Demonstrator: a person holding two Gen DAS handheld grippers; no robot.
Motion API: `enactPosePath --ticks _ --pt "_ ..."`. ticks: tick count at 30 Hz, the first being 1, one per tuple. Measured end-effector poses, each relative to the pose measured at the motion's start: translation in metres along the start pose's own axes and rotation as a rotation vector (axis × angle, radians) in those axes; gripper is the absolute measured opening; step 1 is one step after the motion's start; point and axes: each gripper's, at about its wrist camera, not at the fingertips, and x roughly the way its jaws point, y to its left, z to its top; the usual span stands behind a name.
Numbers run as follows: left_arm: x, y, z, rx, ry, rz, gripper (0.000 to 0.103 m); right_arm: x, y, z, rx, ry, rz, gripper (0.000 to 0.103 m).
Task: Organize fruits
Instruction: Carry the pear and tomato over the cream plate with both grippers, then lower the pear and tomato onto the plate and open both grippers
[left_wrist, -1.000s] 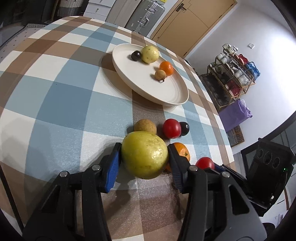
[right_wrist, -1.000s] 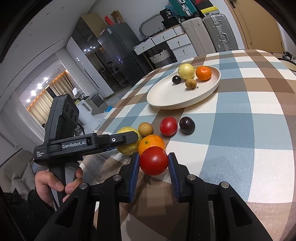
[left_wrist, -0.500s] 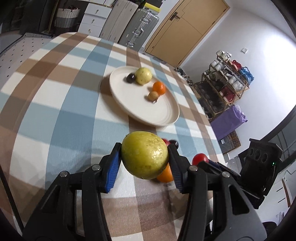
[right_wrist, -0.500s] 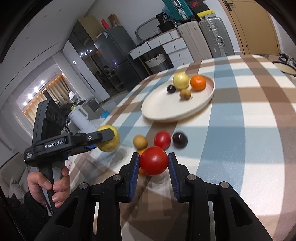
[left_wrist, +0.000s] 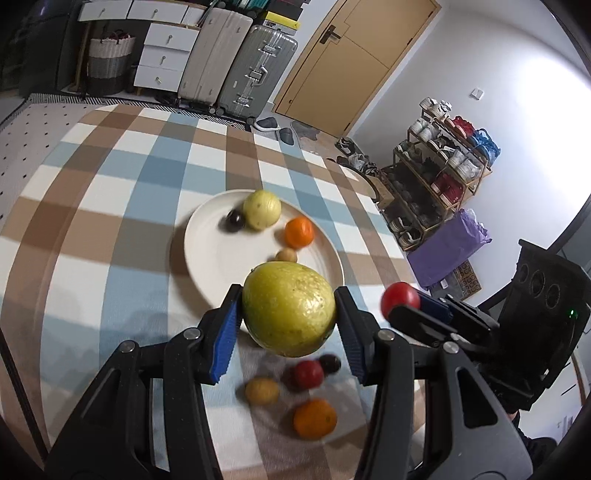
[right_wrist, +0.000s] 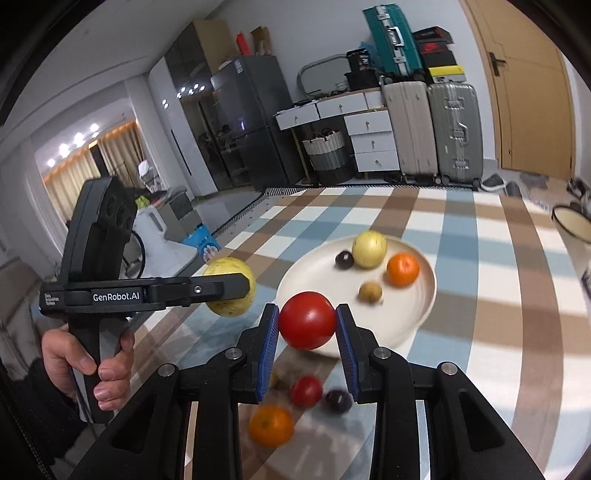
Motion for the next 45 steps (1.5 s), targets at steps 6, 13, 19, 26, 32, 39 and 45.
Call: enactPosePath --ticks 6,13,19,26,32,39,45 --pt "0.031 0.002 0.034 0.009 0.024 0.011 0.047 0.034 -0.012 0.028 -0.013 0.045 -0.014 0.032" --pt "0.071 0.016 0.059 0.003 0.083 0.039 0.047 0.084 -0.029 0.039 -0.028 0.098 -0.058 0.032" --pt "0.098 0.034 0.068 -0.029 0.12 0.027 0.047 0.113 -0.038 0.036 -0.037 0.138 -0.068 0.032" --pt "0.125 0.053 0.069 -0.053 0.16 0.022 0.047 0.133 -0.047 0.033 -0.035 0.16 -0.083 0.032" --pt "0.141 0.056 0.07 -0.049 0.178 0.02 0.047 0.142 -0.05 0.03 -0.042 0.166 -0.091 0.032" --pt "0.147 0.052 0.074 -0.049 0.195 0.027 0.058 0.141 -0.054 0.029 -0.041 0.149 -0.107 0.038" --pt "0.125 0.041 0.076 -0.031 0.149 0.033 0.068 0.115 -0.055 0.032 -0.026 0.086 -0.115 0.054"
